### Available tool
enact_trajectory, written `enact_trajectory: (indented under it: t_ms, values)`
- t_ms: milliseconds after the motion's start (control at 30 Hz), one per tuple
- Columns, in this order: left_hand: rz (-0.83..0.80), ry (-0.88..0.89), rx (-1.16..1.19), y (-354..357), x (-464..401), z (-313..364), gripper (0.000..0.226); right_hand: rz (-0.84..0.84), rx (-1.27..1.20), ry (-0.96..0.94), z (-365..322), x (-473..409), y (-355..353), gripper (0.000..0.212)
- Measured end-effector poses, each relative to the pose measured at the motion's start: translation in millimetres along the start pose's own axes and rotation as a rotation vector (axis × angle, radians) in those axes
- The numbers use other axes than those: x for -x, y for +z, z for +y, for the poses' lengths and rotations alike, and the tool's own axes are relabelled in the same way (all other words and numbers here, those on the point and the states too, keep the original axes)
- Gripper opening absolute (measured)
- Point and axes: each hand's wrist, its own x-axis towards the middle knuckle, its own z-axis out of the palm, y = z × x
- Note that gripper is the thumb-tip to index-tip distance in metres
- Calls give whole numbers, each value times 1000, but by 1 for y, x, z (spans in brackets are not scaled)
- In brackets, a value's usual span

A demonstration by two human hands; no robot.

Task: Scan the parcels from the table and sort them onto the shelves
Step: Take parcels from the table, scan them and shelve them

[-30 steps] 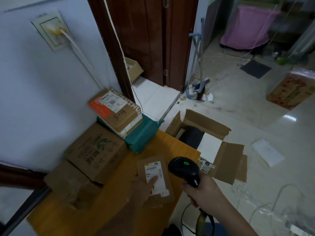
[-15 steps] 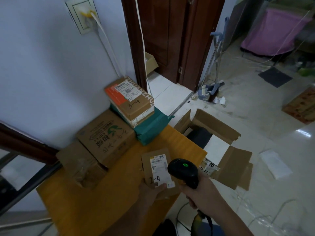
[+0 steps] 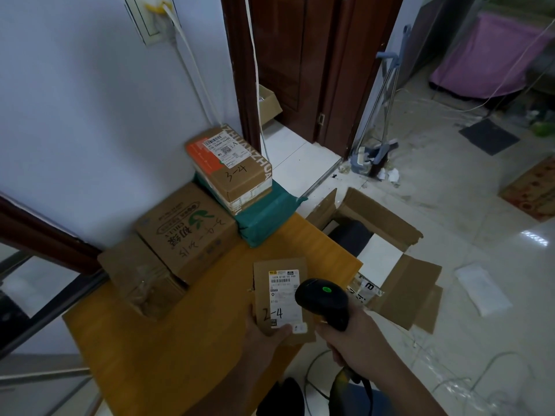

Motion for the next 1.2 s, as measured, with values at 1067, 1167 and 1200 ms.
enact_trajectory:
  t_ms: [1067, 1167, 1200]
  values:
    - [53, 104, 107, 14, 2, -20, 127, 176, -71, 7, 19, -1, 53, 4]
    - [105, 140, 115, 17, -2, -27, 124, 206, -65, -4, 18, -3, 54, 4]
    - [116, 151, 109, 18, -2, -28, 125, 216, -62, -5, 18, -4, 54, 4]
